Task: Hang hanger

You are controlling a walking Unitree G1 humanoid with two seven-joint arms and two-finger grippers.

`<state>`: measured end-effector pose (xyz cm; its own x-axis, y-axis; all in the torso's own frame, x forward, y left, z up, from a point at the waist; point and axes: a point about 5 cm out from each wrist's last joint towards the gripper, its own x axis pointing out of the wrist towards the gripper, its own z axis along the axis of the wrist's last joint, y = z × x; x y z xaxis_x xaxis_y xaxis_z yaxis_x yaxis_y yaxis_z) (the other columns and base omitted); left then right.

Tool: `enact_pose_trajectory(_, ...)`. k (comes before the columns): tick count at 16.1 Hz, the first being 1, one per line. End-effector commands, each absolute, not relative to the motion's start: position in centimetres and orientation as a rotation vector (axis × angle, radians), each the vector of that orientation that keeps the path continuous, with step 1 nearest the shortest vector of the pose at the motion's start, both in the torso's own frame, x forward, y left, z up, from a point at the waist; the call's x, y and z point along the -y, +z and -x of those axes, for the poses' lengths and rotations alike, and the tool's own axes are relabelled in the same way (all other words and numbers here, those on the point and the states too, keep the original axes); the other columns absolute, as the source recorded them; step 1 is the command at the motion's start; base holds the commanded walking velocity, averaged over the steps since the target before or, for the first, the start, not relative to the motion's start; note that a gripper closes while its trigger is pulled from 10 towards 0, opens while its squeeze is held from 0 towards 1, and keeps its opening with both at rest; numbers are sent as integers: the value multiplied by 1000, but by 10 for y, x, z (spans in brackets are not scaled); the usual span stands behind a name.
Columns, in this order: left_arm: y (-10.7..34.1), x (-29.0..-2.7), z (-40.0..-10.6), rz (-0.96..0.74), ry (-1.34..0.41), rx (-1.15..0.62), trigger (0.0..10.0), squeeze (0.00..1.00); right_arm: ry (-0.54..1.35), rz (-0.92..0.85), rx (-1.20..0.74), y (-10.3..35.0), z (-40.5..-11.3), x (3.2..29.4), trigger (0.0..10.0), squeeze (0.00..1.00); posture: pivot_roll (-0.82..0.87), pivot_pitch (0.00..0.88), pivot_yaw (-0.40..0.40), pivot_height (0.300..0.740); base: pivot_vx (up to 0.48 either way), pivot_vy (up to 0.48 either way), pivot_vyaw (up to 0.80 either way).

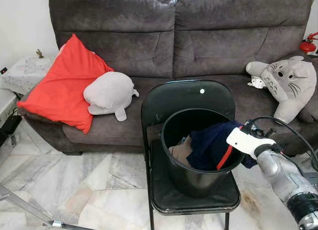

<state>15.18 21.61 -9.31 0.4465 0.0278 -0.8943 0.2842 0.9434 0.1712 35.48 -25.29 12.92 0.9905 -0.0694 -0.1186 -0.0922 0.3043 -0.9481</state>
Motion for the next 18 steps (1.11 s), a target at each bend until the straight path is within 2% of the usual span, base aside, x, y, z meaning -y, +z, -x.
enact_pose_trajectory(1, -95, -219, -145, -324, -166, -1128, 10000, 0, 61, 1231, -154, 125, -355, 244, 10000, 0, -85, 75, 71, 740, 0, 0, 0)
enact_pose_trajectory(5, -95, -219, -145, -322, -164, -1129, 10000, 0, 134, 1201, -246, 105, -350, 238, 10000, 0, -80, 73, 70, 740, 0, 0, 0)
enact_pose_trajectory(12, -95, -218, -145, -320, -169, -1130, 10000, 0, 5, 1176, -352, 101, -343, 258, 10000, 0, -86, 72, 67, 740, 0, 0, 0)
enact_pose_trajectory(18, -95, -219, -145, -322, -170, -1130, 10000, 0, -34, 1194, -355, 101, -343, 259, 10000, 0, -83, 78, 68, 740, 0, 0, 0)
